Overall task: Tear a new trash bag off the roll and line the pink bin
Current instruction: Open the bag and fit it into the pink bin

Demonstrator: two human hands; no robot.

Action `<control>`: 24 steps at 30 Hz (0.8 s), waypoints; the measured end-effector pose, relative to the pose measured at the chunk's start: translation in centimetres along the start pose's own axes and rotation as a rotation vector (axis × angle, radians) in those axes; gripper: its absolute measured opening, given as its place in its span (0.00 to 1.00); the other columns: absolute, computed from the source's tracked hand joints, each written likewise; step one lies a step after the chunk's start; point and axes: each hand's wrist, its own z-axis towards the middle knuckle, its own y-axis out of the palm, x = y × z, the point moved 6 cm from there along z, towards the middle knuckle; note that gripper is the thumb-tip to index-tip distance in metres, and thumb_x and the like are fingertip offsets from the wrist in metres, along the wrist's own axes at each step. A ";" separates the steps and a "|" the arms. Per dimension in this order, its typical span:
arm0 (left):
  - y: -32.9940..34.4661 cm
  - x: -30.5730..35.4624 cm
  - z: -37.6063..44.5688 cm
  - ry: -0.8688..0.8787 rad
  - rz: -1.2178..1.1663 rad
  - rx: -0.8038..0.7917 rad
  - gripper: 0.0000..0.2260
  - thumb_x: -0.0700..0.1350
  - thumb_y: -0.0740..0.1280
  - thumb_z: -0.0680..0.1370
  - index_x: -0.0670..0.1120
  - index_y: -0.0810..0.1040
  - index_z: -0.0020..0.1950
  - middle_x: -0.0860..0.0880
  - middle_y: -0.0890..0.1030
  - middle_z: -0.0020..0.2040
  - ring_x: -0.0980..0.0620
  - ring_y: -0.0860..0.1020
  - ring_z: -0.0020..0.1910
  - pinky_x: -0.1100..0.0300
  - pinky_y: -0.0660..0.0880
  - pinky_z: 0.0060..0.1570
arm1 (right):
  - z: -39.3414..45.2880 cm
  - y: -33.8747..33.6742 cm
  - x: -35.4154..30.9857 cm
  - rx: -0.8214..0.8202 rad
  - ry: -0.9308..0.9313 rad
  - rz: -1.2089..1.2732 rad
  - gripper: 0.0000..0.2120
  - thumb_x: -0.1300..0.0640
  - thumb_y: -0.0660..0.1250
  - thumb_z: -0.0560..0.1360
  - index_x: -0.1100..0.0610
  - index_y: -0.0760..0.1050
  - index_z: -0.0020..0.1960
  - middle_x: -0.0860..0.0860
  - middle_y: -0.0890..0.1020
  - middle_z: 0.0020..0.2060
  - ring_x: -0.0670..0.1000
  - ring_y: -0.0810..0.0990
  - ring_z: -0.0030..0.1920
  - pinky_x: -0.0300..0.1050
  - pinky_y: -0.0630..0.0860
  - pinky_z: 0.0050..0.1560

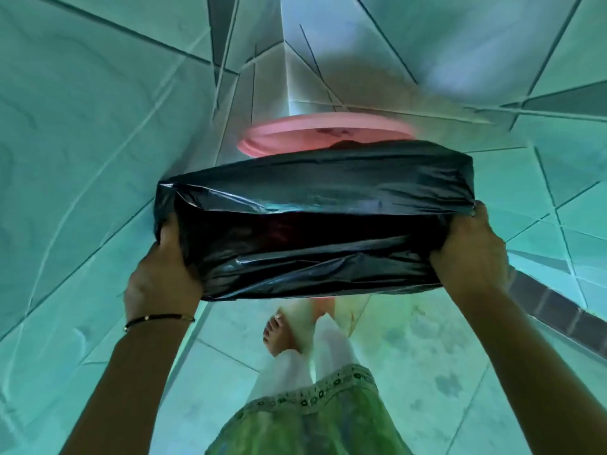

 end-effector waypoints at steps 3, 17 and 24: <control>3.5 -1.3 0.1 -0.023 0.050 -0.147 0.39 0.41 0.65 0.74 0.55 0.43 0.76 0.31 0.79 0.48 0.32 0.78 0.47 0.44 0.73 0.46 | 0.4 3.9 0.7 -0.190 -0.068 -0.123 0.12 0.66 0.60 0.72 0.63 0.73 0.55 0.61 0.74 0.55 0.67 0.78 0.49 0.56 0.73 0.46; 9.4 -1.8 0.4 -0.072 0.006 -0.313 0.35 0.44 0.65 0.74 0.55 0.50 0.76 0.37 0.76 0.61 0.34 0.76 0.56 0.44 0.72 0.55 | 1.9 9.2 2.6 -0.330 -0.197 -0.063 0.13 0.63 0.62 0.71 0.60 0.75 0.56 0.58 0.78 0.53 0.63 0.80 0.49 0.54 0.76 0.49; 10.3 1.8 2.3 0.040 -0.078 -0.249 0.33 0.38 0.64 0.74 0.53 0.54 0.76 0.38 0.71 0.68 0.33 0.74 0.60 0.44 0.71 0.59 | 1.0 10.6 -3.0 -0.361 -0.439 -0.013 0.16 0.60 0.62 0.73 0.56 0.70 0.61 0.56 0.73 0.60 0.62 0.80 0.48 0.52 0.76 0.50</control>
